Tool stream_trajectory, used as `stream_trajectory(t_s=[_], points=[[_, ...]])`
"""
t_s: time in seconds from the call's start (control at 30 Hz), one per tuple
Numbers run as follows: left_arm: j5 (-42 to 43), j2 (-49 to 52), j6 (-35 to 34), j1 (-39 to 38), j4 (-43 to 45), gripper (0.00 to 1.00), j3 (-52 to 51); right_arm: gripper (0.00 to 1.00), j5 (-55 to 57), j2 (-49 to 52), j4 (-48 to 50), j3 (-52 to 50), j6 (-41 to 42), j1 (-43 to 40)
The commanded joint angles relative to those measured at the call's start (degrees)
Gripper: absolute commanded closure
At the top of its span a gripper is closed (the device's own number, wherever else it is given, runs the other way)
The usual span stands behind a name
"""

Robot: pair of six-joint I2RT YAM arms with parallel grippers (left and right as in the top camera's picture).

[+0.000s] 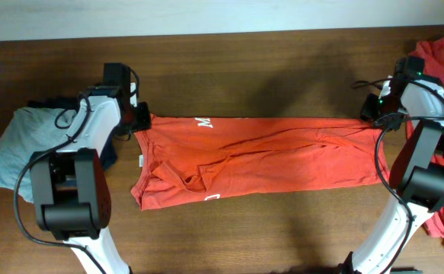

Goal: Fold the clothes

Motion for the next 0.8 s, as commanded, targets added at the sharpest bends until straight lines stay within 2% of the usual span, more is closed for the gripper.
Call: stream_trajectory(t_s=[0.0, 0.13, 0.3, 0.5, 0.57, 0.77], points=[[2.03, -4.68, 5.09, 0.33, -1.27, 0.54, 3.63, 0.53, -0.46, -5.99, -0.57, 0.44, 0.33, -0.85], [9.09, -6.62, 9.64, -0.46, -2.64, 0.54, 3.91, 0.5, -5.53, -9.42, -3.13, 0.44, 0.35, -0.85], [9.46, -6.49, 15.08, -4.04, -6.91, 0.54, 3.78, 0.46, -9.16, -11.32, -7.37, 0.44, 1.27, -0.79], [9.44, -6.23, 22.12, -8.98, -8.55, 0.53, 2.12, 0.31, -9.16, -11.3, -10.69, 0.44, 2.1, -0.9], [8.76, -6.23, 22.08, -10.16, -7.98, 0.53, 1.01, 0.3, -7.67, -11.3, -11.96, 0.39, 2.75, -0.92], [8.41, -6.23, 22.03, -10.75, -7.87, 0.53, -1.84, 0.12, -6.6, -11.06, -9.94, 0.39, -1.81, -4.28]])
